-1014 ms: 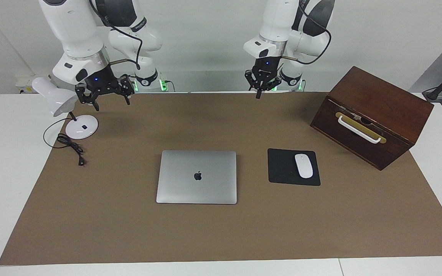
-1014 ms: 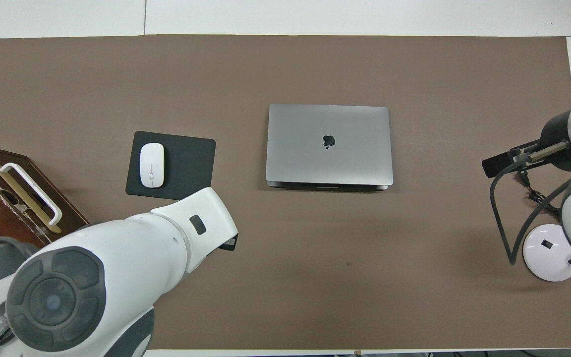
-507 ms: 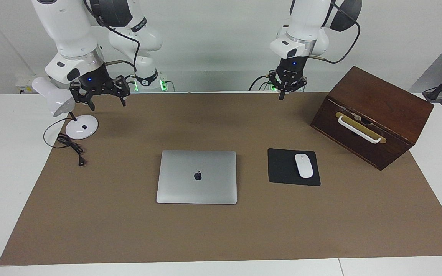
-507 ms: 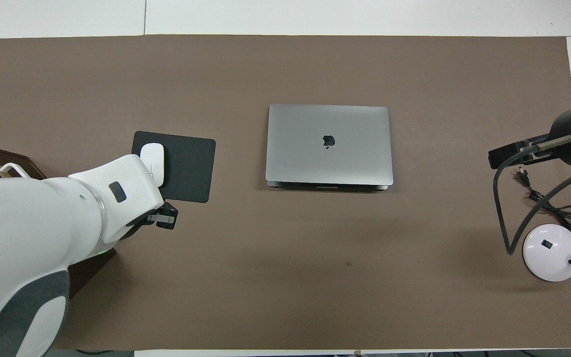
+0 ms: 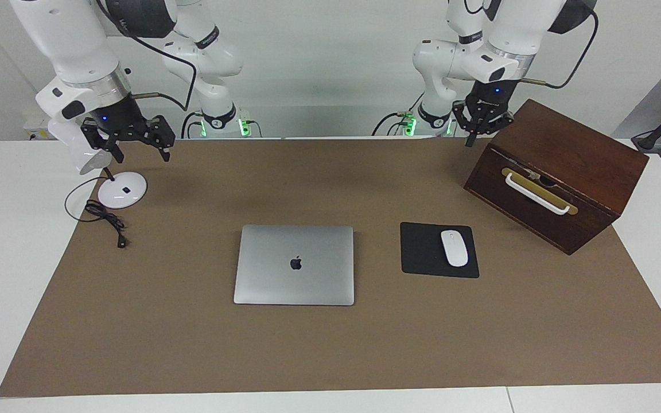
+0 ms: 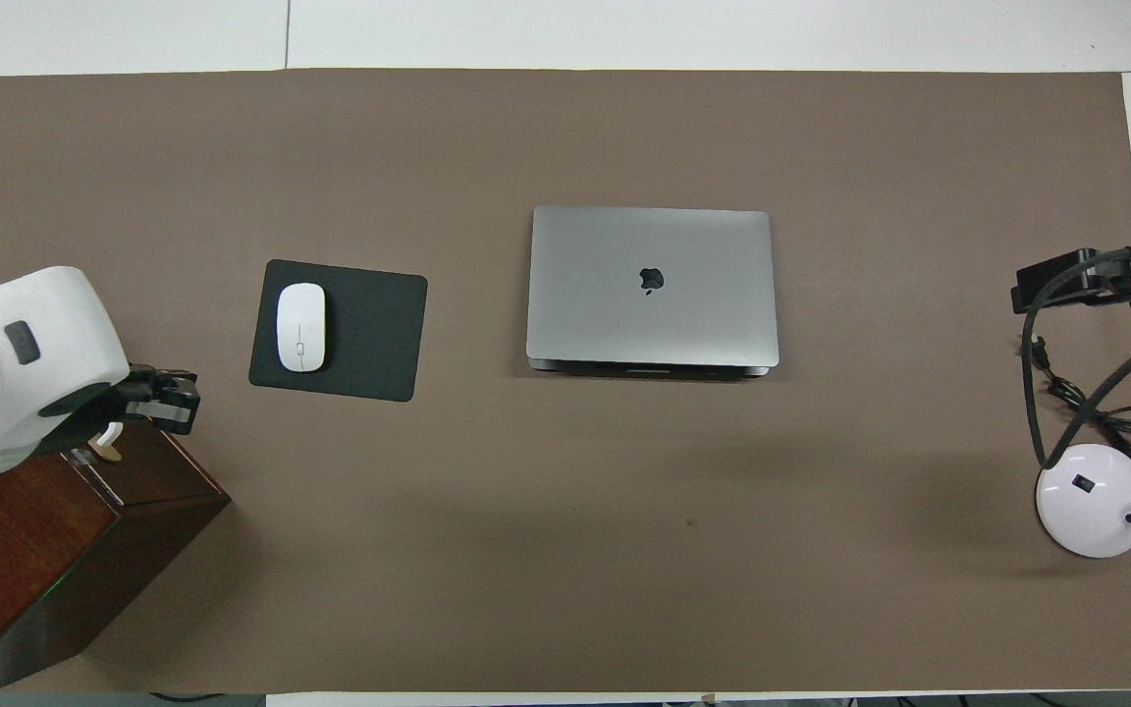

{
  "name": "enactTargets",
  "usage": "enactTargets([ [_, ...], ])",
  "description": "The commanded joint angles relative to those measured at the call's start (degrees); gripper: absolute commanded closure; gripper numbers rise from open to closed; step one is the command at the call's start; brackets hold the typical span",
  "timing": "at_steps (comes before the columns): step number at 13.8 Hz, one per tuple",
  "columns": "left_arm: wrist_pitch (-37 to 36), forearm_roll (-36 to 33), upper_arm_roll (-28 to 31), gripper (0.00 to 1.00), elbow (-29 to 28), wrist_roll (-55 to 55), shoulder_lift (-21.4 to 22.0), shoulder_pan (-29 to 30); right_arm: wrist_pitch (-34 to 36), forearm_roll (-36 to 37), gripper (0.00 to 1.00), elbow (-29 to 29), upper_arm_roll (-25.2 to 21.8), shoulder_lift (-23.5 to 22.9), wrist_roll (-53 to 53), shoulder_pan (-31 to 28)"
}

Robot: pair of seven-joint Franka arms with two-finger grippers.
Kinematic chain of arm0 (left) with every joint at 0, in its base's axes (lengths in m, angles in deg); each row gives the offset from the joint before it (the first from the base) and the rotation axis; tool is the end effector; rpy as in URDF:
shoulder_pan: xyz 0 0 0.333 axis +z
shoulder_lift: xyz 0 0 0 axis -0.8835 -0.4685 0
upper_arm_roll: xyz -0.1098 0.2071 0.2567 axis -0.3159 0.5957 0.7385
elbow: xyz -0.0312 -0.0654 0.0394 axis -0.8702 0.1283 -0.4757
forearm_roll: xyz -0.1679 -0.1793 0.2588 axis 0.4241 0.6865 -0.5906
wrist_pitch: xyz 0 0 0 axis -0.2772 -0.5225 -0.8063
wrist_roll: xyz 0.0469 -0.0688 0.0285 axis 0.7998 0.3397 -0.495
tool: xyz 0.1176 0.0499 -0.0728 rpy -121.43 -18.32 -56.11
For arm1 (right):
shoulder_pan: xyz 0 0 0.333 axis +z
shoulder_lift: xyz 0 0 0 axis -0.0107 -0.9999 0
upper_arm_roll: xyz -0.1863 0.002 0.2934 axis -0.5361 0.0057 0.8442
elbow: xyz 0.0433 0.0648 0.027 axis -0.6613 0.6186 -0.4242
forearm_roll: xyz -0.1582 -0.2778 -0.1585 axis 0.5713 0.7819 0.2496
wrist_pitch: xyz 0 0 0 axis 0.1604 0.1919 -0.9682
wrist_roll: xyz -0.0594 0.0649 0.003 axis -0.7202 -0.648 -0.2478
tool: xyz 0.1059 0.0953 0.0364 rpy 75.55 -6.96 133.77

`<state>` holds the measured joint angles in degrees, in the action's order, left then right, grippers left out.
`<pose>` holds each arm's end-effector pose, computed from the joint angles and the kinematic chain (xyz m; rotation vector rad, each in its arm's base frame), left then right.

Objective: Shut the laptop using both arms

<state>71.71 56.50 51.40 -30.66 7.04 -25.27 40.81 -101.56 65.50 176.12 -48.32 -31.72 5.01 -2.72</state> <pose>0.4233 -0.1048 0.6109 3.0273 -0.6030 0.1977 0.5128 0.0047 0.6121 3.1311 0.0138 -0.0158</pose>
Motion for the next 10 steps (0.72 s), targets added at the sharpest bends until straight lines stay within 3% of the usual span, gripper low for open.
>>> enactTargets([
  [1, -2.62, 1.26, 3.39, 1.0, 0.73, 5.91, 1.06, 0.51, 0.24, -0.99, 0.0, -0.81, 0.42, -0.35, -2.39, -0.09],
  [7, -3.59, 0.65, 9.72, 1.0, 1.44, 14.7, 2.12, 0.6, -0.99, 0.16, 0.0, -1.16, 2.44, -0.62, -3.98, 0.61],
  [10, -3.85, -1.89, 9.3, 1.0, 1.7, 14.8, 2.38, 3.14, -0.99, 0.07, 0.0, -1.08, 2.35, -0.62, -3.89, 0.61],
])
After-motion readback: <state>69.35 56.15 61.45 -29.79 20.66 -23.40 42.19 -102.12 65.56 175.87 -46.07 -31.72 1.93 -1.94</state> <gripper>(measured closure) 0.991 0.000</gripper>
